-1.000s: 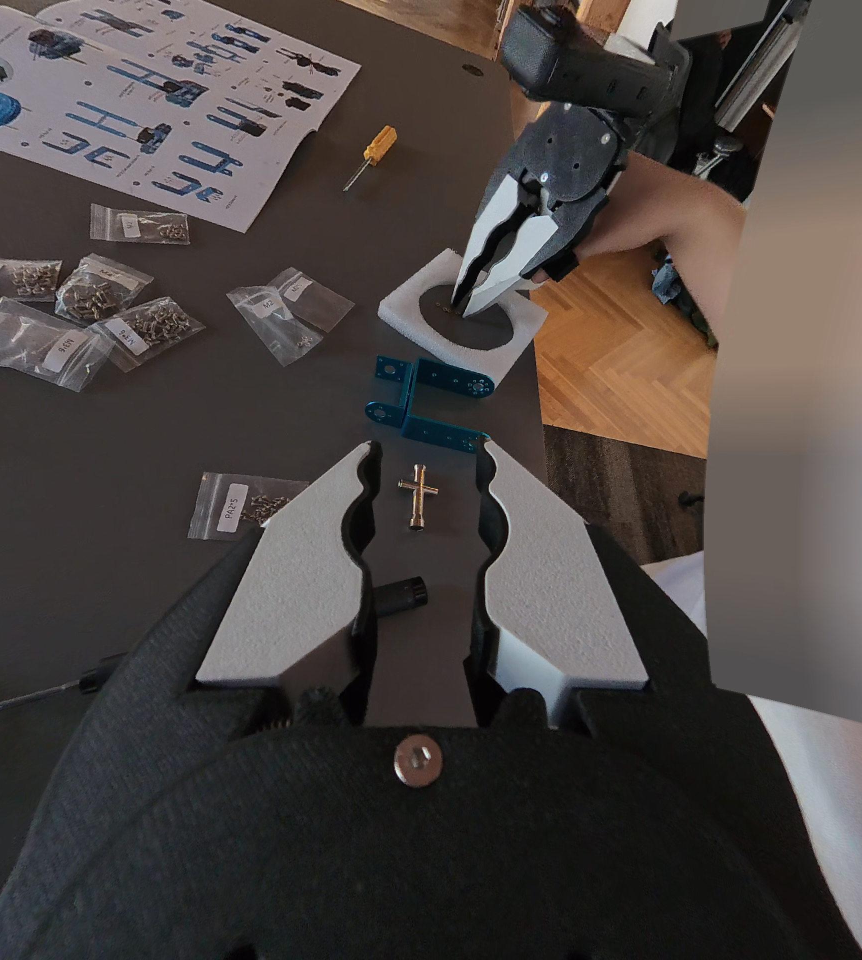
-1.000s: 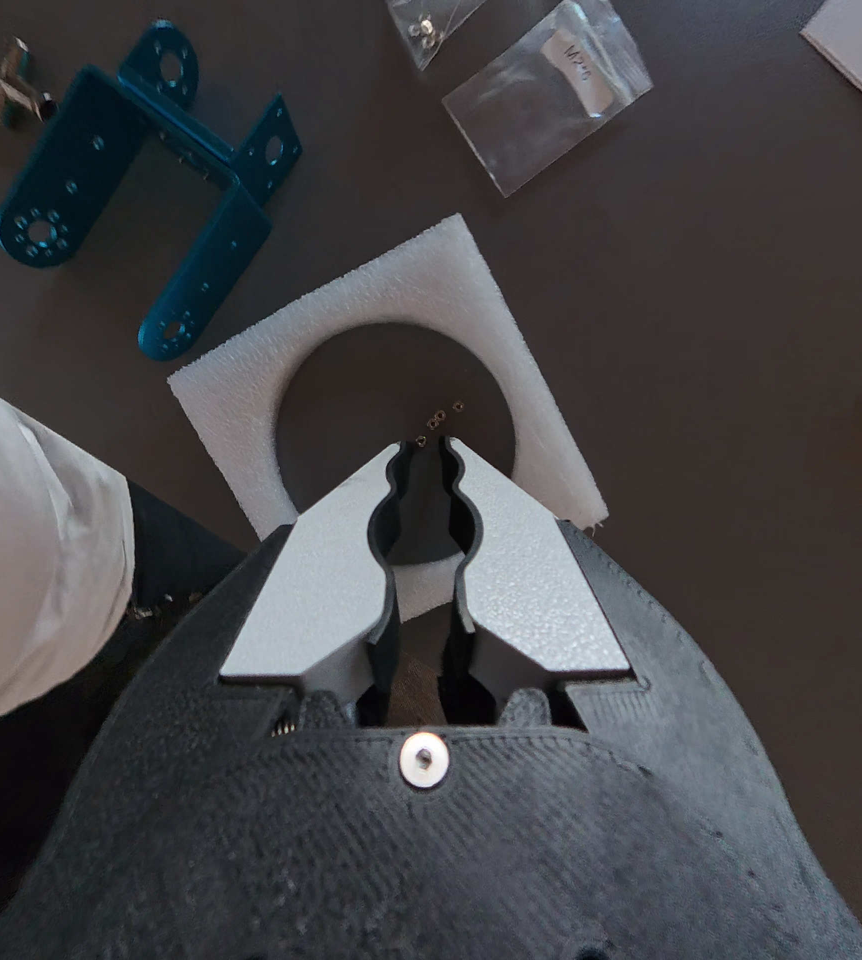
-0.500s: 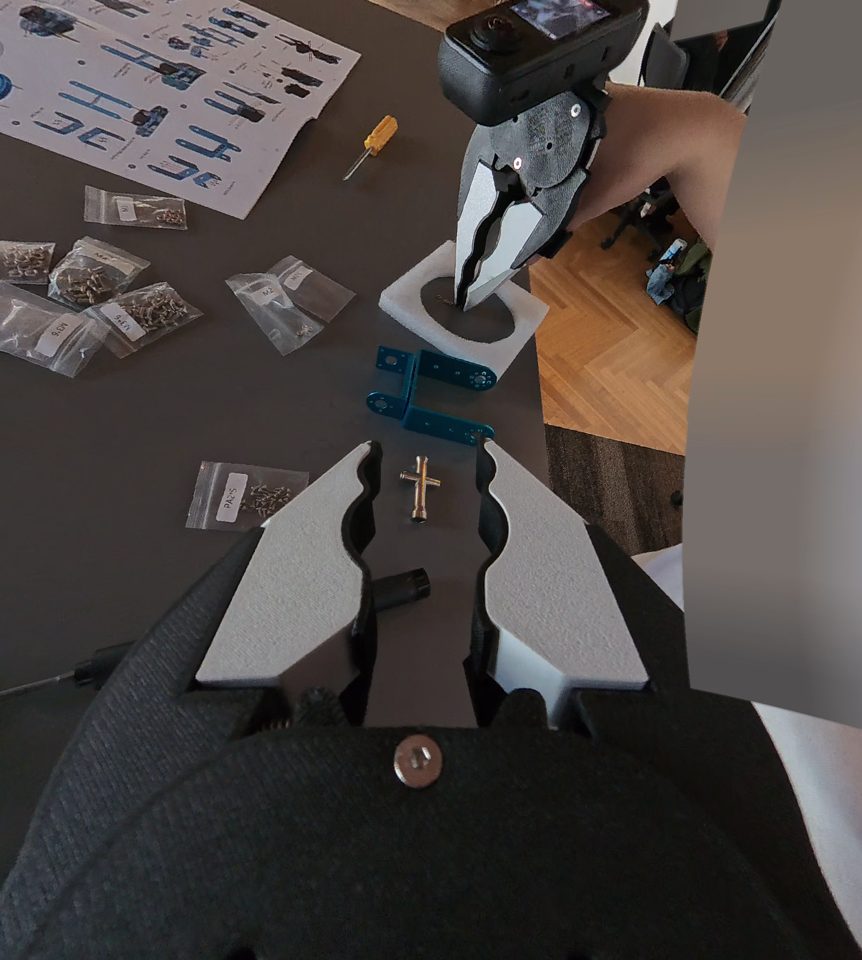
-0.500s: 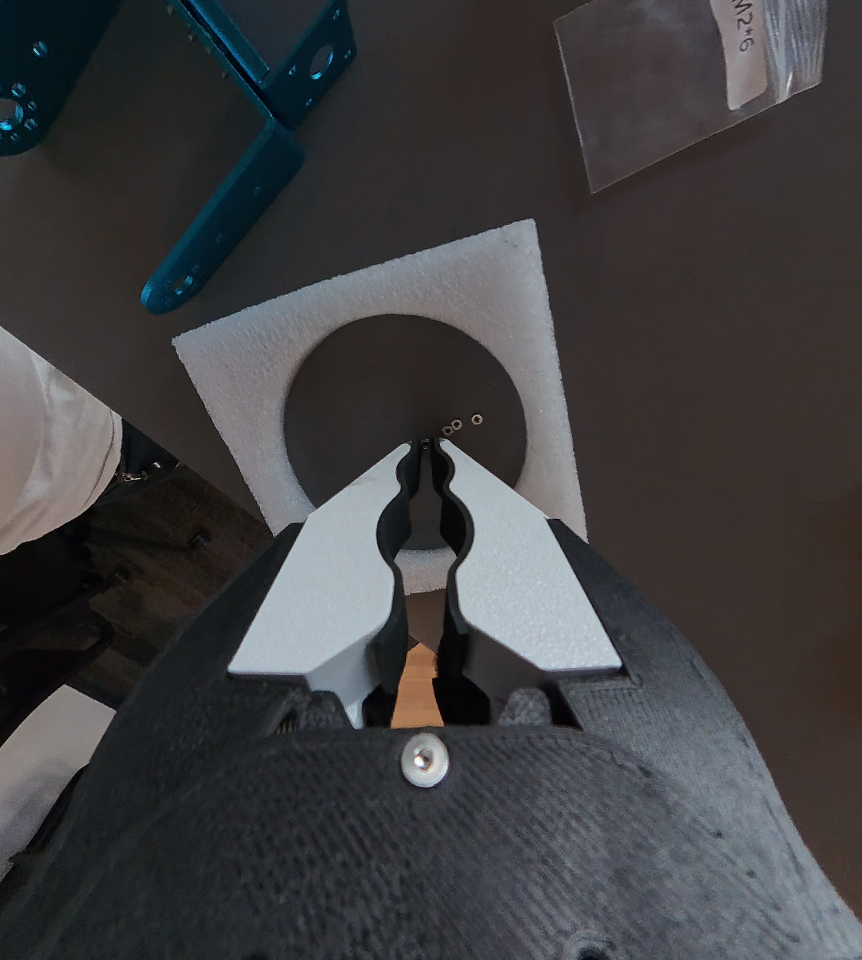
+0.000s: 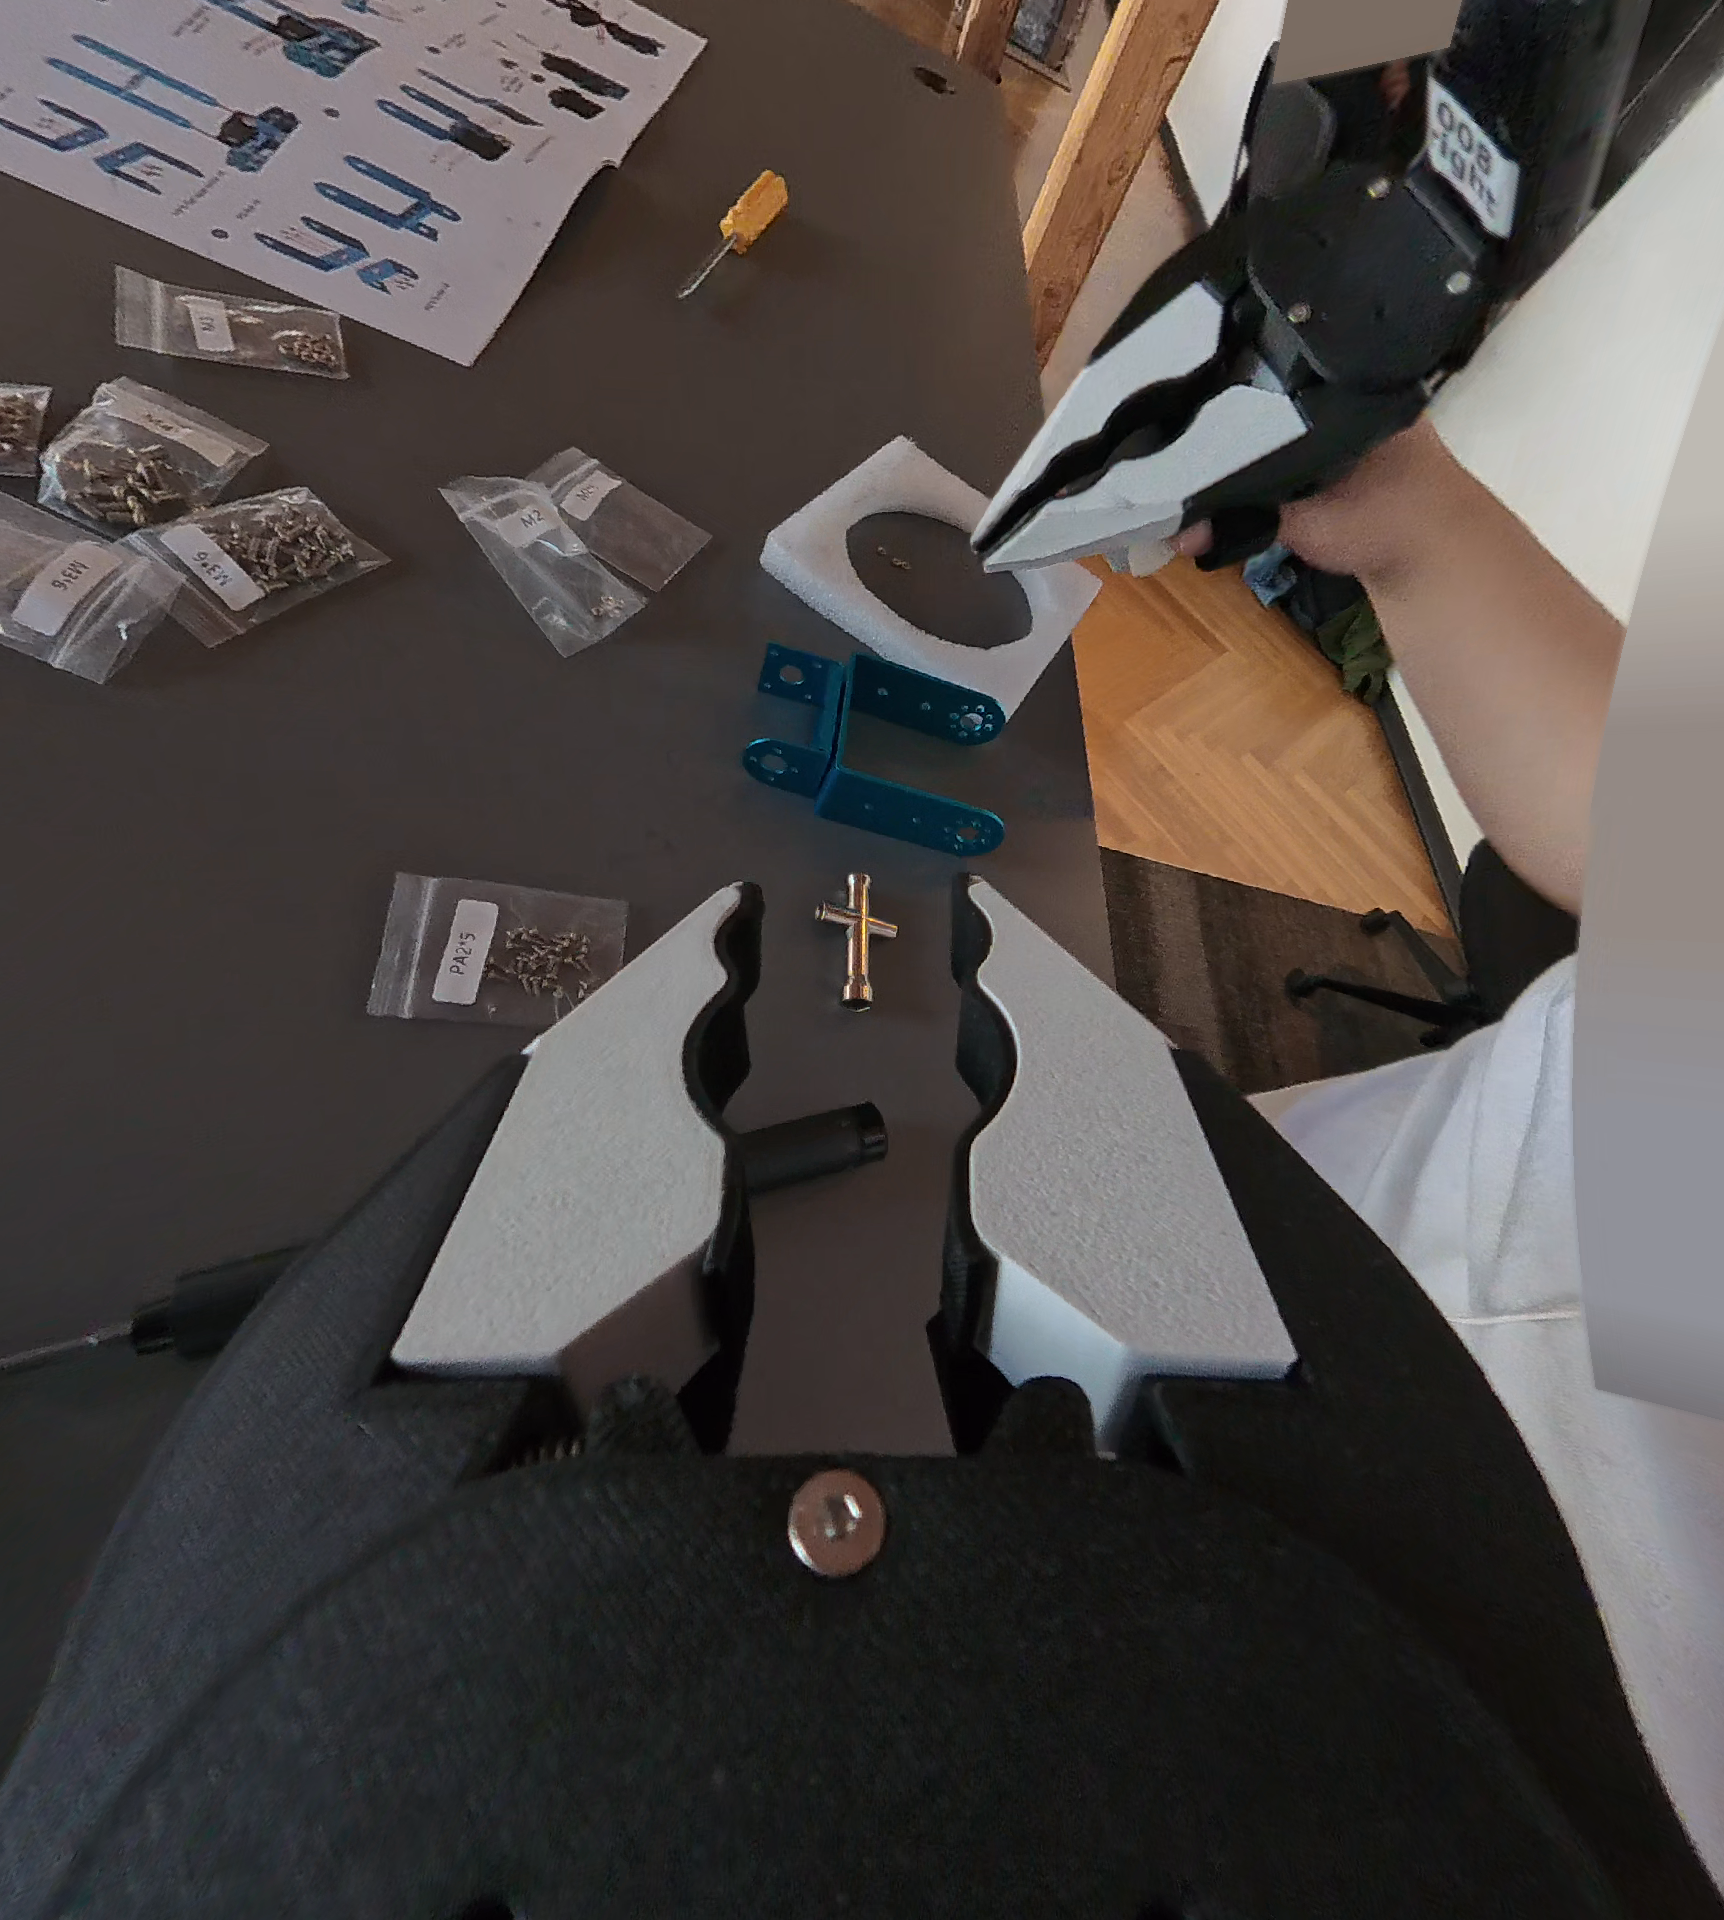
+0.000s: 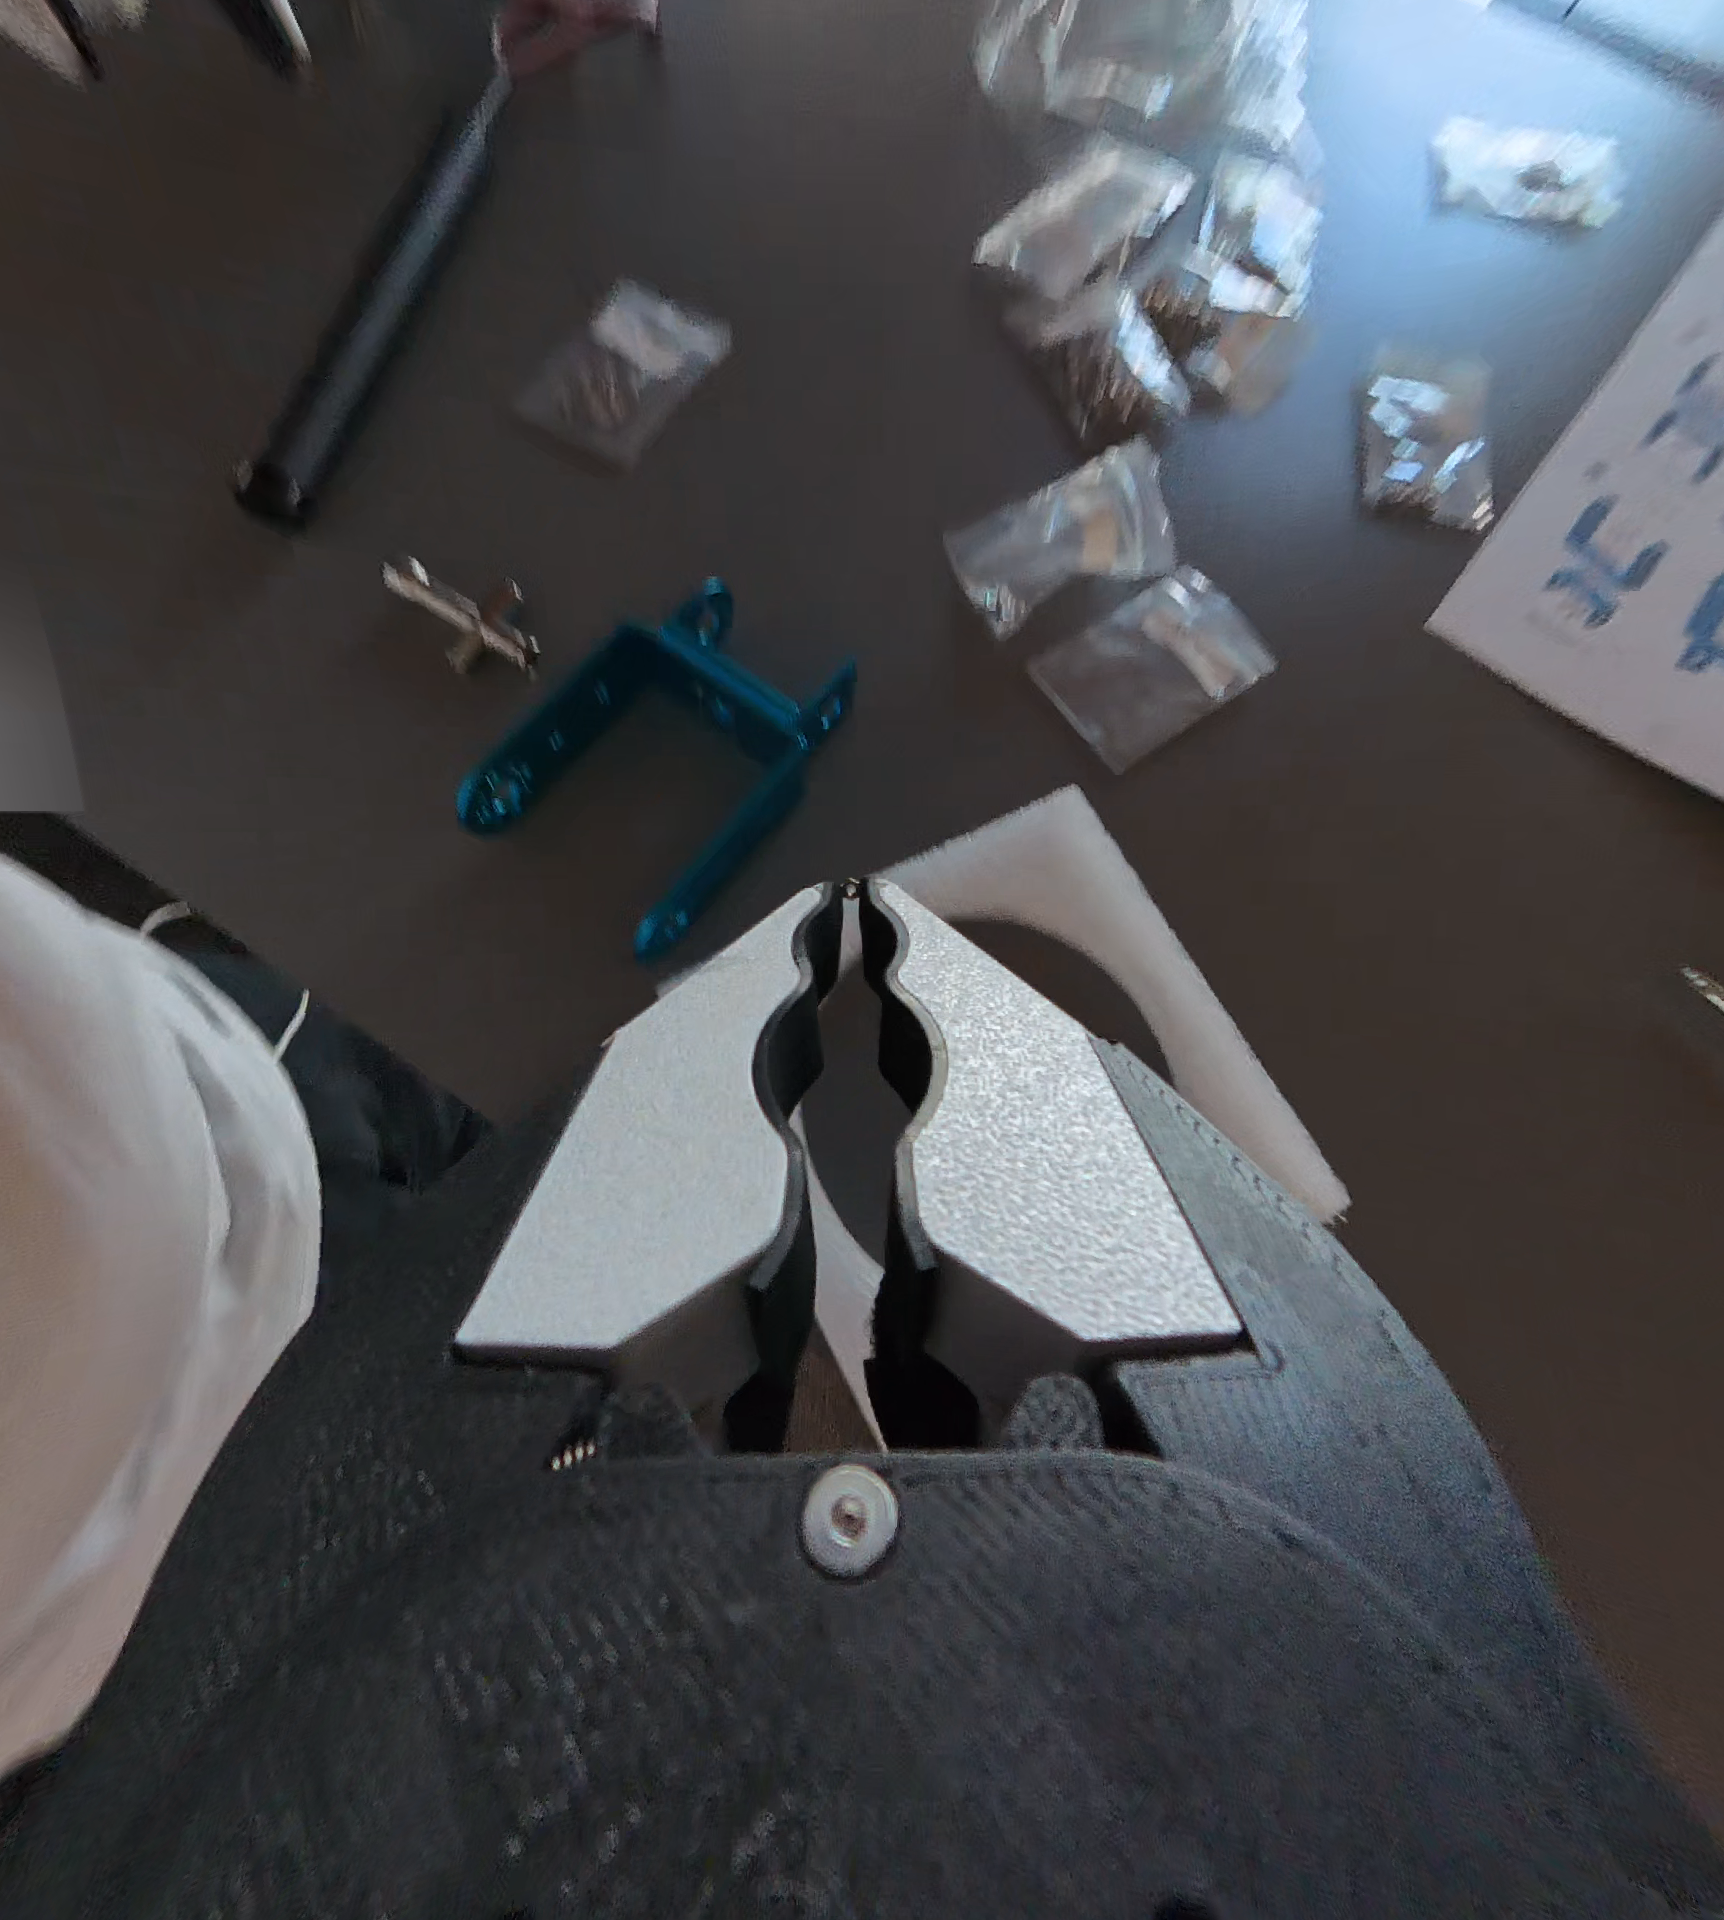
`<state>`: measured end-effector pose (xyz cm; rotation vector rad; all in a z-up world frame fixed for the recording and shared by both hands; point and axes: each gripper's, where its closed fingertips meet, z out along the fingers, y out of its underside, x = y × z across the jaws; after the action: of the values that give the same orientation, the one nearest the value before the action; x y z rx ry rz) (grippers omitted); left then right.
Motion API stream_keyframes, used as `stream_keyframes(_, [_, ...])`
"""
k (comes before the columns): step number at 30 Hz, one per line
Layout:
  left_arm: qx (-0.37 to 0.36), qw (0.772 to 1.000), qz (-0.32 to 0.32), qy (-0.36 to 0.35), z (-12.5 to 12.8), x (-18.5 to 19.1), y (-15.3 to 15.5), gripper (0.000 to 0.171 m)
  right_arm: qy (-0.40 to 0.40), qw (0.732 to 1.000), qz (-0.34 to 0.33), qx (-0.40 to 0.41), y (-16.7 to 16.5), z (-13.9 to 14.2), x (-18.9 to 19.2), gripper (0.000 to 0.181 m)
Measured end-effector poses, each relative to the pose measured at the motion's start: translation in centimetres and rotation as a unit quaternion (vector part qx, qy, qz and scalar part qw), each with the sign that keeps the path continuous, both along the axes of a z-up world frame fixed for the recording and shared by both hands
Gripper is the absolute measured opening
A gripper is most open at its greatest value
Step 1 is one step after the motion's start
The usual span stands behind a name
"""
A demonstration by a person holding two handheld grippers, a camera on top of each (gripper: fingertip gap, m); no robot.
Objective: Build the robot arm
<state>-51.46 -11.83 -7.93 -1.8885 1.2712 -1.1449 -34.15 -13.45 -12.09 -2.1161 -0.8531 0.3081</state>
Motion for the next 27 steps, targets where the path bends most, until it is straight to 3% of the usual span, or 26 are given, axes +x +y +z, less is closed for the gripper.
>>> stream_keyframes(4, [-0.025,0.999,-0.03,-0.008,-0.2,0.7,-0.1,0.035,0.074,0.99,-0.069,0.099,-0.4,2.3,-3.0,0.001])
stream_keyframes(8, [-0.047,0.997,-0.067,-0.007,-0.7,1.6,0.0,0.035,0.098,0.97,-0.139,0.172,-0.2,2.4,-4.9,0.002])
stream_keyframes(17, [-0.064,0.988,-0.139,-0.002,-1.1,4.6,-0.2,0.031,0.044,0.953,-0.203,0.221,0.0,-0.2,-6.0,0.001])
stream_keyframes(27, [-0.1,0.982,-0.159,-0.015,-1.3,8.7,1.5,0.028,0.019,0.953,-0.205,0.223,0.1,-1.3,-5.9,0.001])
